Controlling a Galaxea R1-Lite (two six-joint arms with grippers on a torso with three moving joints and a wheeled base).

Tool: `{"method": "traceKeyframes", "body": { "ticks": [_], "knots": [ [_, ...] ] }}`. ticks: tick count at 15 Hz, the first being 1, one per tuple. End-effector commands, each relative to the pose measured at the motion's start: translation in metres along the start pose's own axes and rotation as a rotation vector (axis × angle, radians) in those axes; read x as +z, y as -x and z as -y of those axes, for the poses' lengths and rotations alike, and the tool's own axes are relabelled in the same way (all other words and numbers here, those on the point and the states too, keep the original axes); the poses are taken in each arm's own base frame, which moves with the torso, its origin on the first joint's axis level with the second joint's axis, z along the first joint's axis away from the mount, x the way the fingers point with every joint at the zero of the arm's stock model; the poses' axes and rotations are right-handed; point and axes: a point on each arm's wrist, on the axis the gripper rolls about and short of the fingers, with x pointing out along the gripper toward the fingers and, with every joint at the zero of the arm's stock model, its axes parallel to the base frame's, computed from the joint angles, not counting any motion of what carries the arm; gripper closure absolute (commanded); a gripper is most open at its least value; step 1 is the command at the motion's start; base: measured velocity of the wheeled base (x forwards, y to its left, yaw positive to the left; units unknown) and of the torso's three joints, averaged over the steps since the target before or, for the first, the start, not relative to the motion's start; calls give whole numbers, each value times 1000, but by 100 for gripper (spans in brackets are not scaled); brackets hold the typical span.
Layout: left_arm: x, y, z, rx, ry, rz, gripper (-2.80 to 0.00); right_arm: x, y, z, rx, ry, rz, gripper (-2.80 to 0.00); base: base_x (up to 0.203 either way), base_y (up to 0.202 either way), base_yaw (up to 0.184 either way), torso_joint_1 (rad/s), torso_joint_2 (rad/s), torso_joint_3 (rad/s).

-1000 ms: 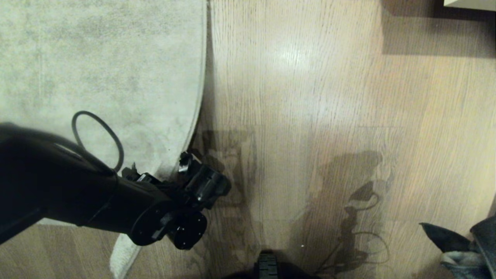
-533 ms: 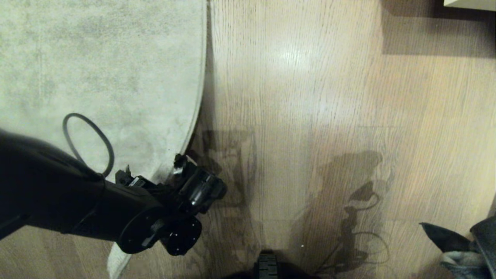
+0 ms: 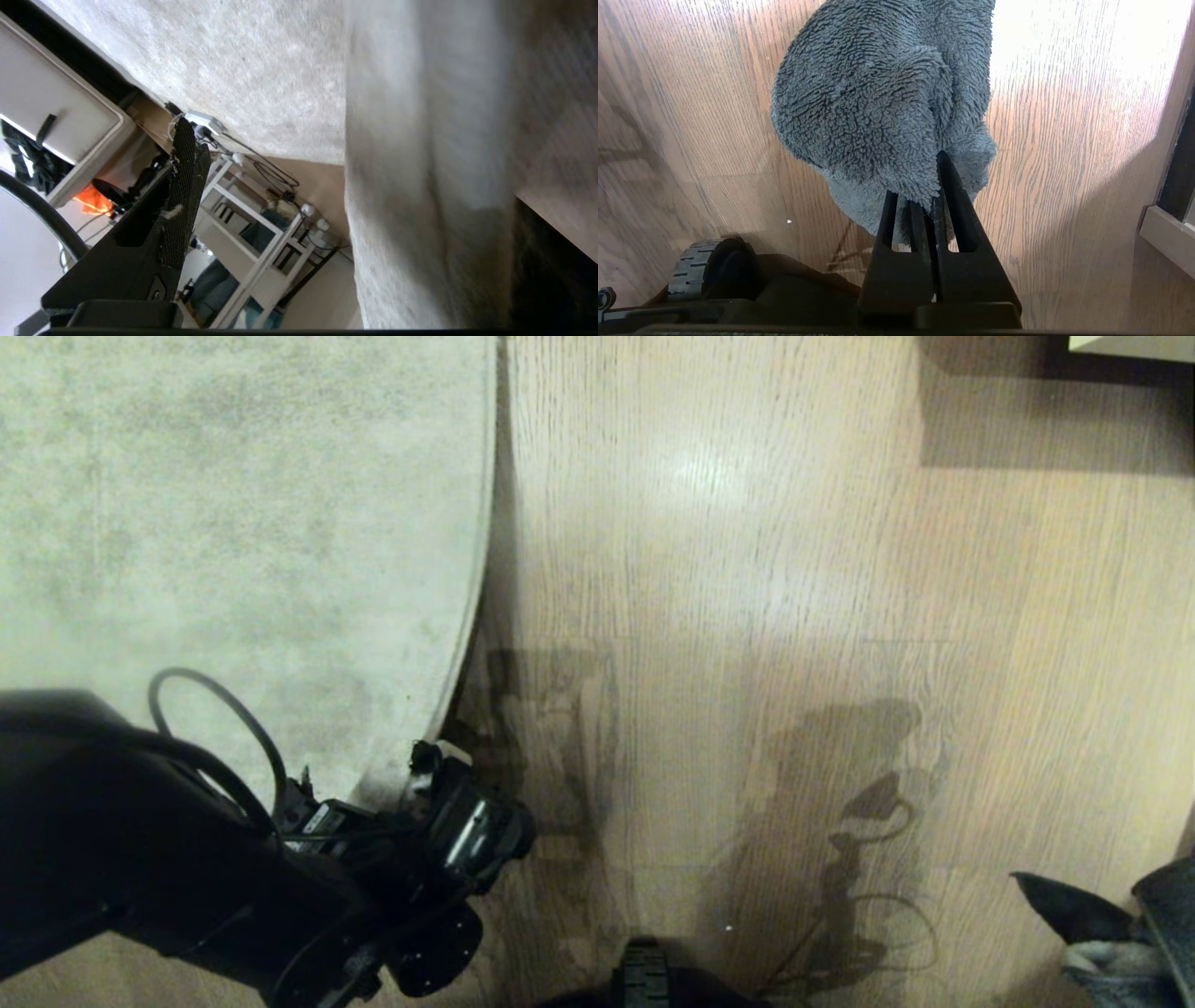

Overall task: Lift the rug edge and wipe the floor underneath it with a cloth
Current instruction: Lift up the carpet

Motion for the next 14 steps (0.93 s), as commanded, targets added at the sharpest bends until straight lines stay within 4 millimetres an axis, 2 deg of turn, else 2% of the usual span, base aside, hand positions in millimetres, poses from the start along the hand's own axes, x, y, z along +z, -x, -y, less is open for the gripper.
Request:
{"method": "traceKeyframes", "body": {
  "ticks": [1,14],
  "knots": [
    [-5,0,-1,7,-10,-2,-280,0,0,0,0,0,1,0,0,0,0,0,0,0],
    [-2,17,-3,-24,4,49,-280,0,0,0,0,0,1,0,0,0,0,0,0,0]
  ]
}}
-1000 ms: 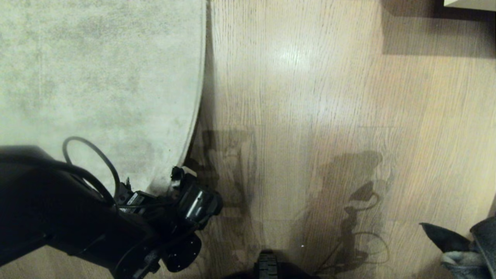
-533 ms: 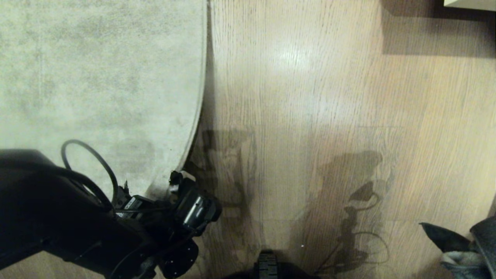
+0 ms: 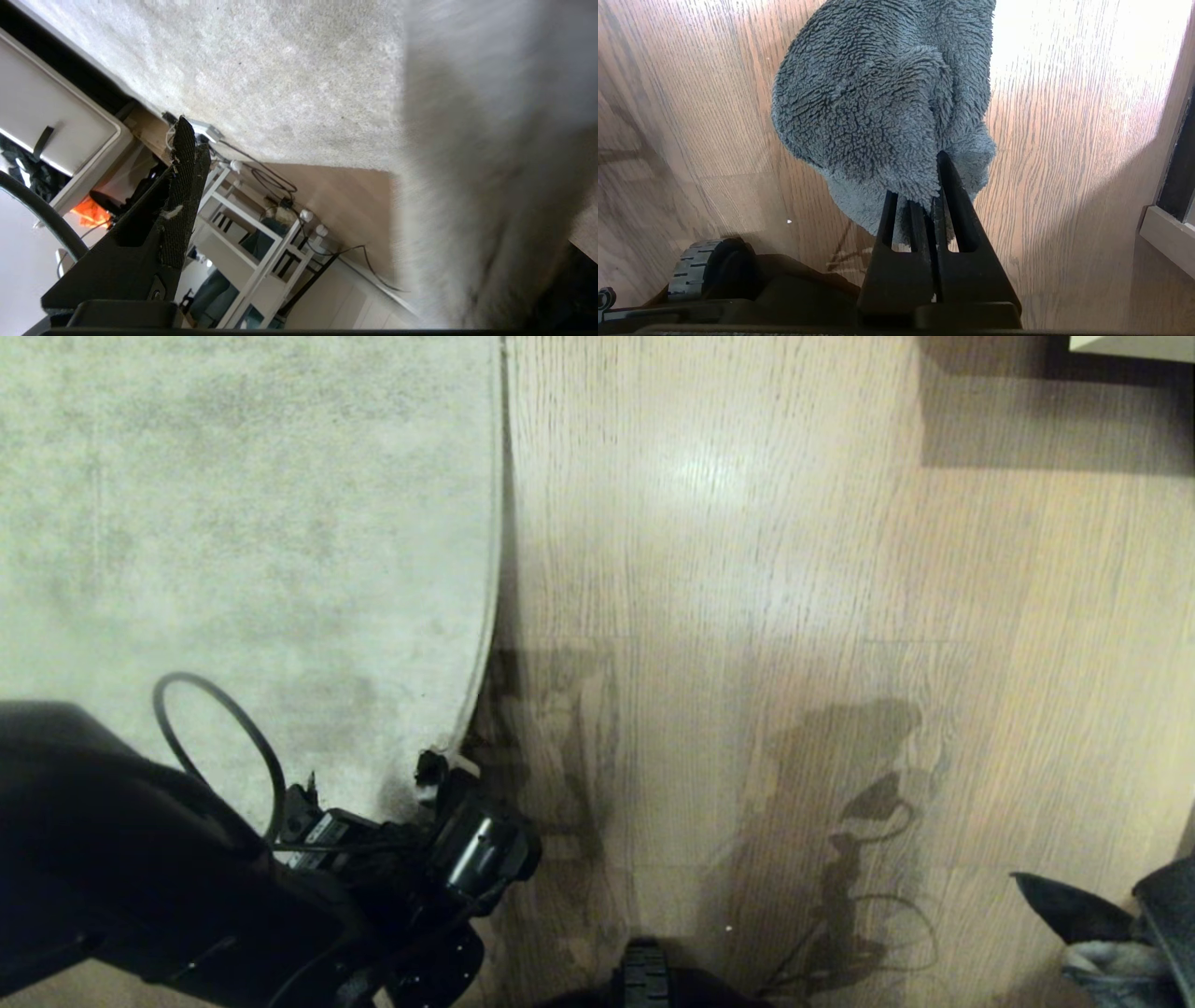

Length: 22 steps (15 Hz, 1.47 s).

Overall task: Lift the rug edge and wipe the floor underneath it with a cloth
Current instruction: Lift up the carpet

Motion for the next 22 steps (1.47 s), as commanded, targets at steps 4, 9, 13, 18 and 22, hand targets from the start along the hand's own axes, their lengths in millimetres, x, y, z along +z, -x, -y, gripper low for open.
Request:
{"method": "traceKeyframes", "body": {
  "ticks": [4,9,13,18,22],
  "knots": [
    [1,7,0,-5,3,19,-280,0,0,0,0,0,0,0,0,0,0,0,0,0],
    [0,7,0,-6,2,20,0,0,0,0,0,-1,0,0,0,0,0,0,0,0],
    [-9,6,0,-5,-27,15,0,0,0,0,0,-1,0,0,0,0,0,0,0,0],
    [-14,6,-2,-4,-10,14,0,0,0,0,0,0,0,0,0,0,0,0,0,0],
    [-18,5,-5,-2,1,15,0,0,0,0,0,0,0,0,0,0,0,0,0,0]
  ]
}}
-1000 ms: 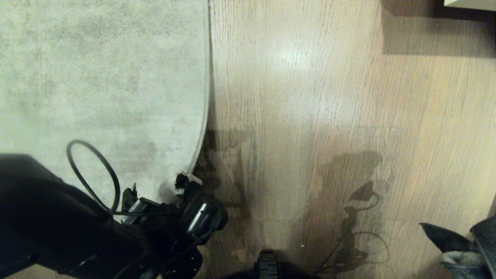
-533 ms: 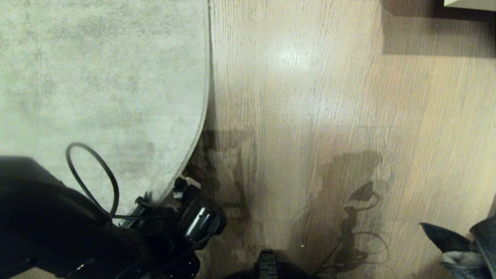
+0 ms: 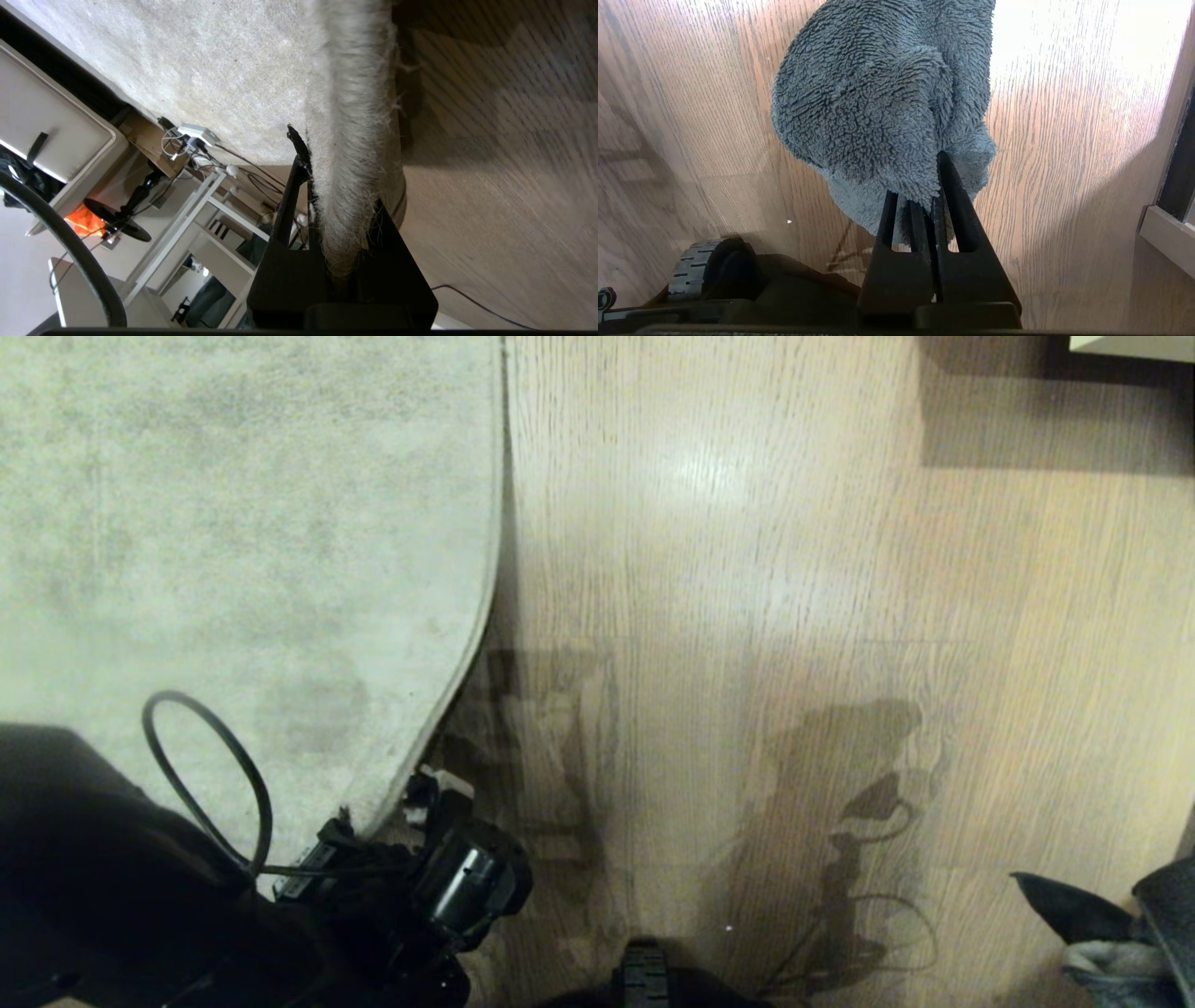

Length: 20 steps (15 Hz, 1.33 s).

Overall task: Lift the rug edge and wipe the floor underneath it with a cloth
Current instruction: Lift up the carpet

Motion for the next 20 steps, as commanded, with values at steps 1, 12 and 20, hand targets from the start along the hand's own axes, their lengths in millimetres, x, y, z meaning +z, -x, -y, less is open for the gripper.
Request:
{"method": "traceKeyframes", "body": {
  "ticks": [1,12,20],
  "knots": [
    [0,0,-5,12,12,-3,0,0,0,0,0,0,0,0,0,0,0,0,0,0],
    [10,2,-41,-57,76,25,0,0,0,0,0,0,0,0,0,0,0,0,0,0],
    [-11,-1,-67,-219,139,51,0,0,0,0,0,-1,0,0,0,0,0,0,0,0]
  ]
}}
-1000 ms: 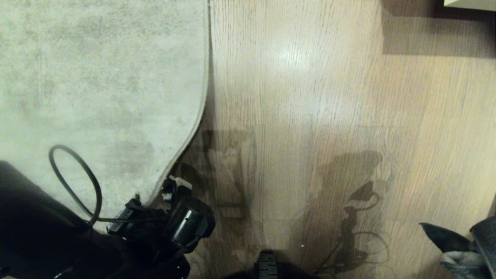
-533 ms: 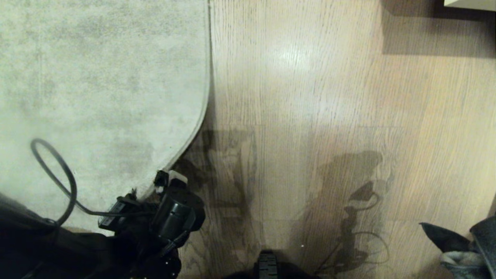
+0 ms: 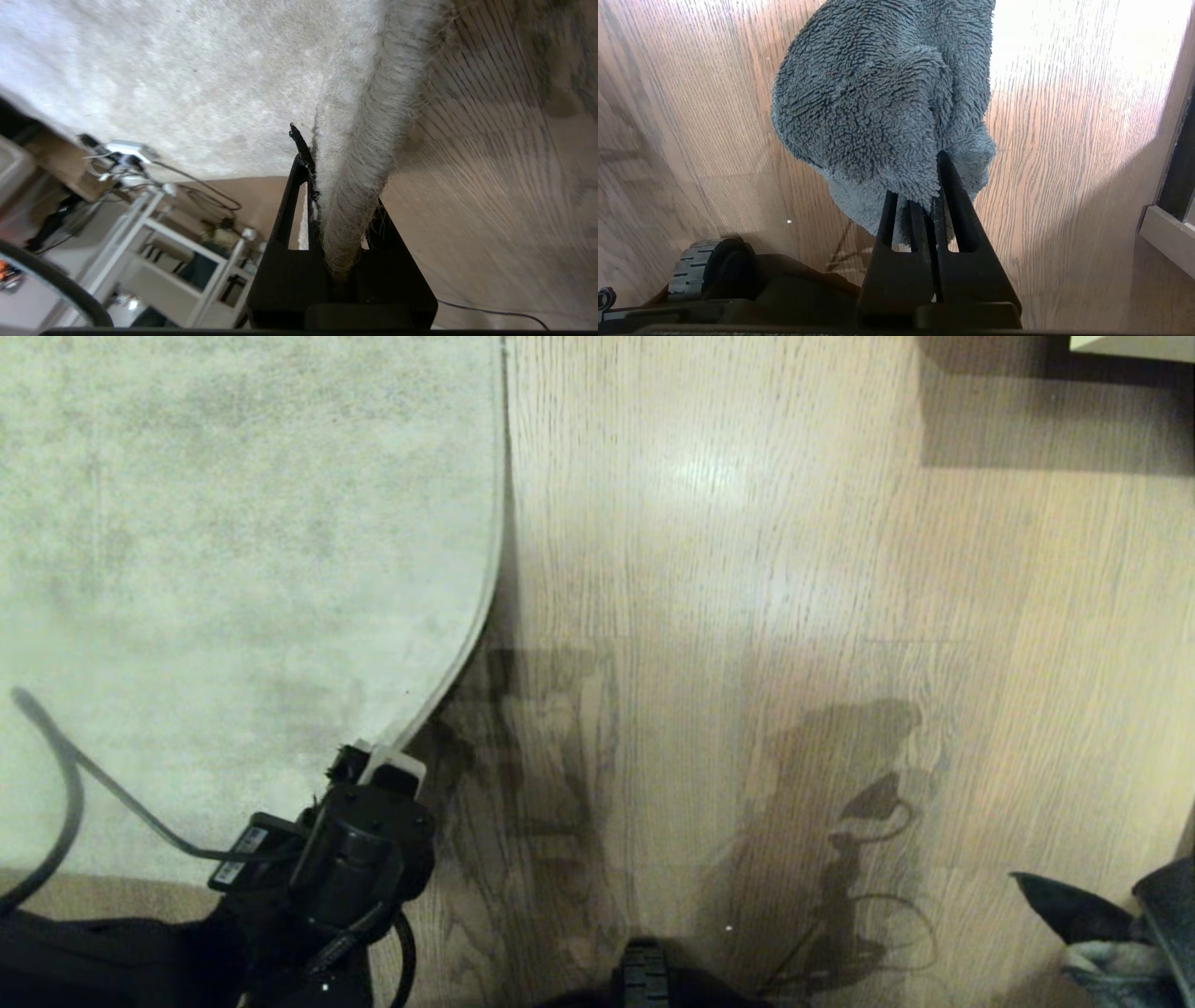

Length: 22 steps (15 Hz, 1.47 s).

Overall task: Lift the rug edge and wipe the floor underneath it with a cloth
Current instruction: Lift up the carpet

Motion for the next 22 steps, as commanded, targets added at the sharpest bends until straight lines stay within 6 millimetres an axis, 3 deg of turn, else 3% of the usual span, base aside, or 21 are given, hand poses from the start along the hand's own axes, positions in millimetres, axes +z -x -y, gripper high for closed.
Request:
{"method": "traceKeyframes", "body": {
  "ticks": [1,7,12,22],
  "knots": [
    [-8,2,-15,-11,35,1,0,0,0,0,0,-2,1,0,0,0,0,0,0,0],
    [-18,-4,-37,-125,102,0,0,0,0,0,0,0,1,0,0,0,0,0,0,0],
    [-21,-3,-42,-230,130,29,0,0,0,0,0,0,0,0,0,0,0,0,0,0],
    [-17,-38,-76,-303,-19,63,0,0,0,0,0,0,1,0,0,0,0,0,0,0]
  ]
}}
